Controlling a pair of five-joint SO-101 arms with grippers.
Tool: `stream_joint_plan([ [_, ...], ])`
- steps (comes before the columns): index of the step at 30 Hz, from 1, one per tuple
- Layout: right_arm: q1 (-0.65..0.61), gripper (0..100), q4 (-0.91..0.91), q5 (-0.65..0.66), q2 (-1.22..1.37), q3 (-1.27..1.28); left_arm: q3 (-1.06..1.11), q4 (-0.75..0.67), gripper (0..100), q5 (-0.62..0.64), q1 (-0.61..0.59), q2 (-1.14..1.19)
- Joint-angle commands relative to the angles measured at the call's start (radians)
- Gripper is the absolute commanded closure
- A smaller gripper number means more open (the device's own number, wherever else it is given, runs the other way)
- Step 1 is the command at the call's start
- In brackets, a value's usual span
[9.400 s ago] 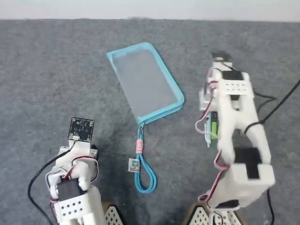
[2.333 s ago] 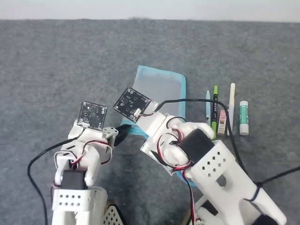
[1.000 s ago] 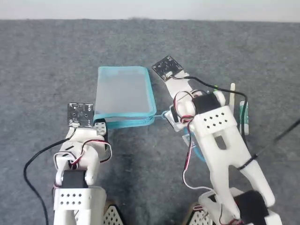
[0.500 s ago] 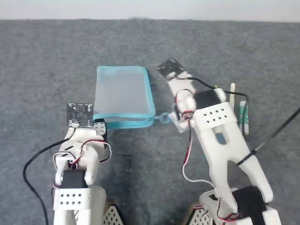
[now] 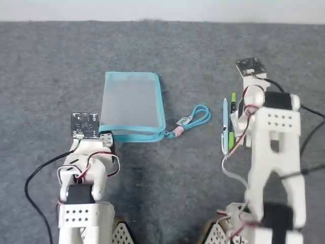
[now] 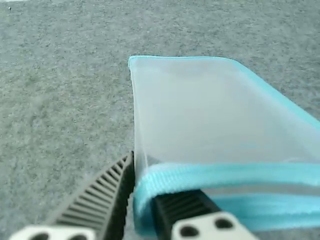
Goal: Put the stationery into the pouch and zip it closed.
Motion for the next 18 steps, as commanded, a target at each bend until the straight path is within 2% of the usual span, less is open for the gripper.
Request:
stream_joint_plan([
  [1,0.076,84.4,-0.097,0.028,0.177,-0.080,-0.022,-0.023,99,0.018,-0.012,-0.018],
  [11,0.202,84.4,-0.114,0.080,0.486,-0.315,-0.021,-0.023,99,0.014,-0.012,-0.018],
  [18,0.265,84.3,-0.125,0.213,0.582,-0.408,-0.019,-0.023,99,0.014,-0.008,-0.015],
])
